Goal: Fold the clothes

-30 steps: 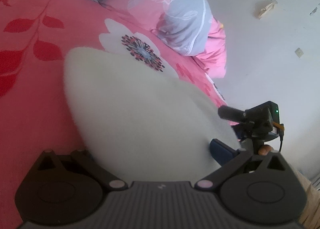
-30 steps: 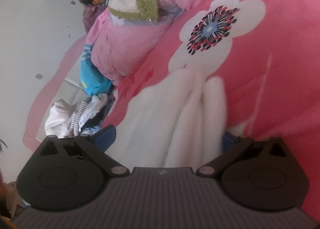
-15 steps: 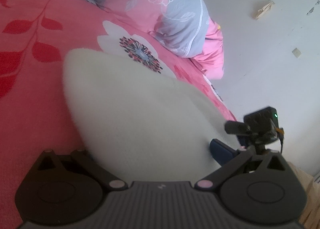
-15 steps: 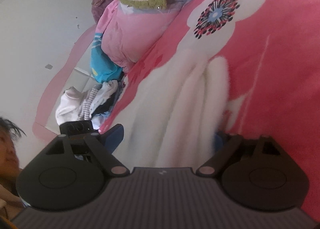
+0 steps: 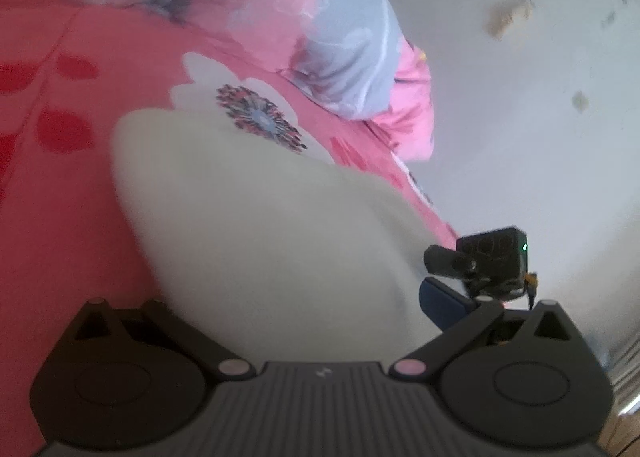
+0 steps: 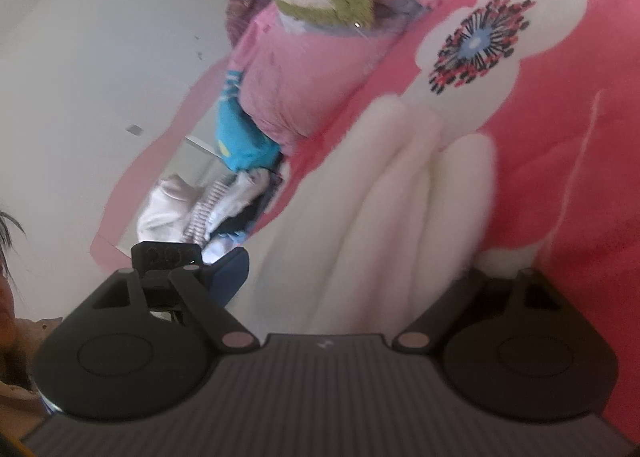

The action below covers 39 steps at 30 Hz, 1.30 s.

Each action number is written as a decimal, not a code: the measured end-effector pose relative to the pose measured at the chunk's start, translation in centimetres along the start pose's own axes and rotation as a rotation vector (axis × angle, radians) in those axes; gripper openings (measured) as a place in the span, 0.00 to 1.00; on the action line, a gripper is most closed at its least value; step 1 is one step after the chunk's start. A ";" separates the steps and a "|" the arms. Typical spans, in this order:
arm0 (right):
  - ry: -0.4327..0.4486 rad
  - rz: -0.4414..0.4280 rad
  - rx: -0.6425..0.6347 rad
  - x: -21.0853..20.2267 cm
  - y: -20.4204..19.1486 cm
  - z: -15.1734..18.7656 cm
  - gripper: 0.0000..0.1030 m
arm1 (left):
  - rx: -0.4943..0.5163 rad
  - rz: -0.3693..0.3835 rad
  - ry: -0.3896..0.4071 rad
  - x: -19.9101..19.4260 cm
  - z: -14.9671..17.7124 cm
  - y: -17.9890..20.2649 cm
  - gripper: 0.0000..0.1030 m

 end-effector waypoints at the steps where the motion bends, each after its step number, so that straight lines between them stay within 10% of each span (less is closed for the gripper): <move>1: 0.003 -0.005 -0.002 0.0 0.0 0.0 0.83 | 0.001 -0.010 -0.029 0.6 0.0 -0.3 1.00; 19: 0.001 0.104 -0.071 1.2 -0.3 -0.2 0.65 | 0.027 -0.038 -0.054 1.1 -0.2 -1.1 0.93; 39: 0.121 0.439 -0.665 -2.7 -13.3 2.3 0.44 | 0.386 -0.235 0.116 -6.4 -1.4 9.6 0.60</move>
Point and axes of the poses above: each gripper's, at about its wrist camera, not at the fingertips, and x roughly the way its jaws point, y to its right, z to its underside, the point moved 10 cm from there along x, roughly the way its jaws point, and after that the axes turned 9 degrees about y, right-handed, at the moved point
